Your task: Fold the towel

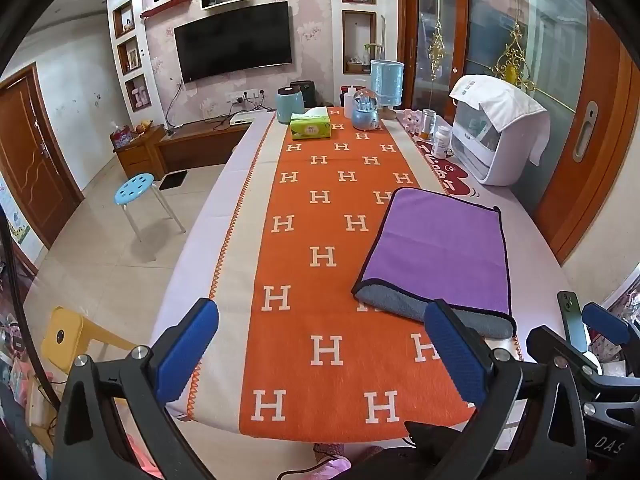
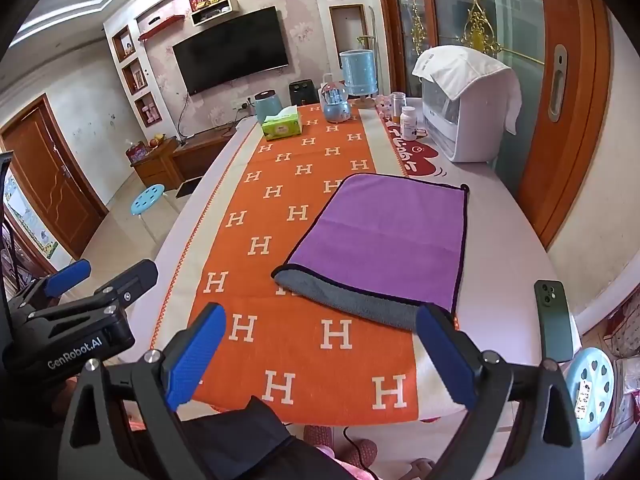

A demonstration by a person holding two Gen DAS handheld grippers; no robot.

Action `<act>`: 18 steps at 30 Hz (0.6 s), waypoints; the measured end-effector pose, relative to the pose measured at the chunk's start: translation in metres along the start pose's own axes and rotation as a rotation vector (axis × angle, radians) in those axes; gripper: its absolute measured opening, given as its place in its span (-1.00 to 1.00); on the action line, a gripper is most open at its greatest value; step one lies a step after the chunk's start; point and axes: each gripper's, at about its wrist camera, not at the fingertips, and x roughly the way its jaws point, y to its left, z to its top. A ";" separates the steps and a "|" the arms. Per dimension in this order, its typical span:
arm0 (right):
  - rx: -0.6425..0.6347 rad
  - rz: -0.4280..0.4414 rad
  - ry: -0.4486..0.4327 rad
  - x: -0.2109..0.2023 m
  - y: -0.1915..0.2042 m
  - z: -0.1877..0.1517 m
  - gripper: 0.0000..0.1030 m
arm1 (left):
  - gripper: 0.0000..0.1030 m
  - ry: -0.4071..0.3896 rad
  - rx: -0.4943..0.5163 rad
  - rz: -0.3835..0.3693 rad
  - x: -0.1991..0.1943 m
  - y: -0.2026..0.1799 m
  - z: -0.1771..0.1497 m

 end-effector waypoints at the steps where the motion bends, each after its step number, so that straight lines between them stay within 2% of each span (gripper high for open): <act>1: -0.003 -0.002 -0.003 0.000 0.000 0.000 0.87 | 0.99 0.001 0.000 0.001 0.000 0.000 0.000; 18: -0.003 -0.026 0.016 0.010 0.002 -0.009 0.87 | 0.99 0.005 -0.006 -0.004 -0.001 0.001 0.000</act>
